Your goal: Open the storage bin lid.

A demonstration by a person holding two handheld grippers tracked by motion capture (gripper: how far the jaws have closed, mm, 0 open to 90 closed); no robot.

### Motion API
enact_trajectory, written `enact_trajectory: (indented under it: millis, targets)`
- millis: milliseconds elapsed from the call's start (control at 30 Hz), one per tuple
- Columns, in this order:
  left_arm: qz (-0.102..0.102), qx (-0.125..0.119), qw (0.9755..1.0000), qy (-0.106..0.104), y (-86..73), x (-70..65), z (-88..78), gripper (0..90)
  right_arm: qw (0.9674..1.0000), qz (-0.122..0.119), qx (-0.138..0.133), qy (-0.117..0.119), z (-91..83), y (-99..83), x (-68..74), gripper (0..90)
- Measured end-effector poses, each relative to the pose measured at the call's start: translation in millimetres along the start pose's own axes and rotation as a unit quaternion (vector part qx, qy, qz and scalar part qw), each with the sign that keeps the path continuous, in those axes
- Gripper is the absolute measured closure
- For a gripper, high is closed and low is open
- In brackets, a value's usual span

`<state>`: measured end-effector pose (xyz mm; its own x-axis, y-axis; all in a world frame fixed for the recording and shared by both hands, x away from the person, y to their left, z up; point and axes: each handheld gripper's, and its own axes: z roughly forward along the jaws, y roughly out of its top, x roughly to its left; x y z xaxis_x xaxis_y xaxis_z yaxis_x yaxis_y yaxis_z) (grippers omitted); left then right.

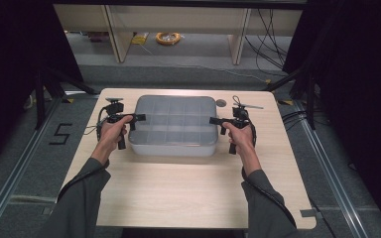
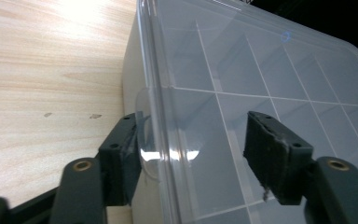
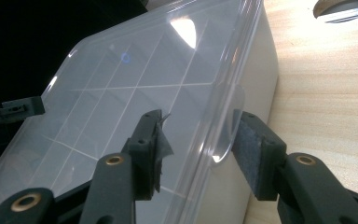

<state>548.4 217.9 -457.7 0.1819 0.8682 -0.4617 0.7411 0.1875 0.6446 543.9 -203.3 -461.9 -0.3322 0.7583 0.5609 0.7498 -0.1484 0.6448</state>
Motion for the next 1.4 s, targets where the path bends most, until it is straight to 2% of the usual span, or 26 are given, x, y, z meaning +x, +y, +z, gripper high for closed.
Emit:
enact_trajectory:
  millis: [33, 67, 100, 133, 200, 267, 300, 400, 433, 467, 533, 567, 600, 633, 667, 733, 767, 800, 833, 867, 967, 1133, 1167, 1200, 1300, 1400]
  targets:
    - [0.004, -0.001, 1.0, 0.0, 0.1, 0.2, -0.2, 40.0, 1.0, -0.003, -0.002, -0.004, 0.4, -0.1, -0.5, 55.8]
    - [0.002, -0.003, 1.0, 0.002, -0.6, -0.9, -0.4, 40.1, 0.9995, 0.029, 0.007, -0.005, -0.8, -0.3, 4.0, 56.3]
    - [0.008, -0.004, 1.0, 0.001, -0.7, 0.0, -0.8, 40.1, 0.9995, 0.03, 0.005, -0.003, -1.3, 0.1, 4.3, 56.4]
    - [0.005, -0.007, 1.0, 0.0, -0.9, 0.1, -1.4, 40.4, 0.9999, 0.009, -0.003, -0.007, -0.4, 0.9, 1.7, 56.6]
    - [-0.006, -0.011, 0.9999, 0.003, -0.7, -1.1, -3.5, 42.7, 0.9999, -0.001, -0.01, -0.008, -0.4, 1.8, 0.6, 57.5]
    - [0.003, -0.02, 0.9998, 0.003, 1.7, -3.6, -8.0, 43.8, 0.9999, -0.004, -0.009, -0.012, -2.2, 3.4, 3.2, 58.0]
    - [0.005, -0.024, 0.9997, 0.006, 3.0, -5.8, -10.8, 44.5, 0.9996, -0.021, -0.017, -0.008, -1.5, 4.7, 1.4, 58.2]
    - [0.007, -0.027, 0.9996, 0.009, 5.0, -7.8, -15.6, 46.5, 0.9993, -0.023, -0.026, -0.01, -5.2, 7.8, 3.4, 62.7]
    - [-0.011, -0.042, 0.9991, -0.001, 6.6, -9.0, -21.0, 49.2, 0.9994, -0.017, -0.03, -0.01, -7.0, 8.3, 4.5, 62.9]
    - [-0.011, -0.042, 0.9991, -0.001, 6.6, -9.0, -21.0, 50.2, 0.9995, 0.01, -0.03, -0.001, -10.4, 8.9, 8.5, 63.6]
    - [-0.009, -0.047, 0.9988, 0.004, 8.0, -13.0, -27.1, 50.7, 0.9989, -0.021, -0.041, 0.0, -12.3, 11.6, 8.1, 64.6]
    - [-0.009, -0.053, 0.9986, 0.005, 8.1, -15.3, -28.7, 50.7, 0.9993, 0.029, -0.022, -0.002, -16.8, 11.5, 17.8, 64.7]
    - [-0.01, -0.055, 0.9984, 0.007, 8.3, -17.0, -31.0, 50.7, 0.9994, -0.003, -0.034, -0.008, -16.8, 12.8, 15.6, 64.9]
    - [-0.01, -0.055, 0.9984, 0.007, 8.3, -17.0, -31.0, 50.7, 0.9994, -0.003, -0.034, -0.008, -16.8, 12.8, 15.6, 64.9]
    - [-0.01, -0.055, 0.9984, 0.009, 9.3, -20.0, -35.7, 50.7, 0.9995, 0.019, -0.025, -0.004, -20.9, 13.8, 21.6, 65.7]
    - [-0.003, -0.057, 0.9983, 0.009, 10.8, -22.6, -39.9, 50.8, 0.9994, -0.007, -0.034, -0.005, -21.4, 14.7, 20.1, 65.9]
    - [-0.002, -0.057, 0.9983, 0.013, 11.5, -24.2, -42.4, 50.9, 0.9995, 0.006, -0.03, -0.005, -23.3, 14.1, 23.1, 65.9]
    - [0.001, -0.062, 0.998, 0.011, 12.1, -25.9, -43.9, 51.1, 0.9993, -0.013, -0.036, -0.004, -23.5, 14.5, 20.8, 65.9]
    - [0.001, -0.064, 0.9978, 0.014, 12.5, -28.1, -45.7, 51.2, 0.999, -0.015, -0.041, -0.004, -23.4, 14.2, 20.6, 65.9]
    - [0.003, -0.063, 0.9979, 0.013, 13.4, -29.3, -47.4, 51.2, 0.9994, 0.014, -0.032, -0.002, -26.0, 13.7, 25.2, 65.9]
    - [0.006, -0.064, 0.9979, 0.008, 15.7, -31.2, -51.5, 52.0, 0.9984, -0.027, -0.05, 0.0, -26.6, 14.5, 19.5, 66.7]
    - [0.007, -0.068, 0.9976, 0.009, 16.7, -36.3, -55.9, 51.8, 0.9986, -0.014, -0.052, -0.005, -32.5, 15.1, 26.8, 67.0]
    - [0.009, -0.067, 0.9977, 0.005, 17.1, -37.0, -57.6, 51.8, 0.998, -0.029, -0.056, -0.006, -34.5, 15.9, 26.7, 67.1]
    - [0.009, -0.068, 0.9976, 0.004, 17.3, -37.1, -58.1, 51.8, 0.9988, 0.0, -0.049, -0.006, -37.1, 15.5, 31.9, 67.1]
    - [0.005, -0.071, 0.9974, 0.005, 17.5, -39.3, -61.4, 51.6, 0.9974, -0.034, -0.063, -0.009, -39.6, 16.7, 29.9, 67.3]
    - [0.012, -0.074, 0.9972, 0.001, 18.3, -42.5, -65.1, 51.6, 0.9975, -0.026, -0.066, -0.003, -44.1, 17.4, 34.2, 67.4]
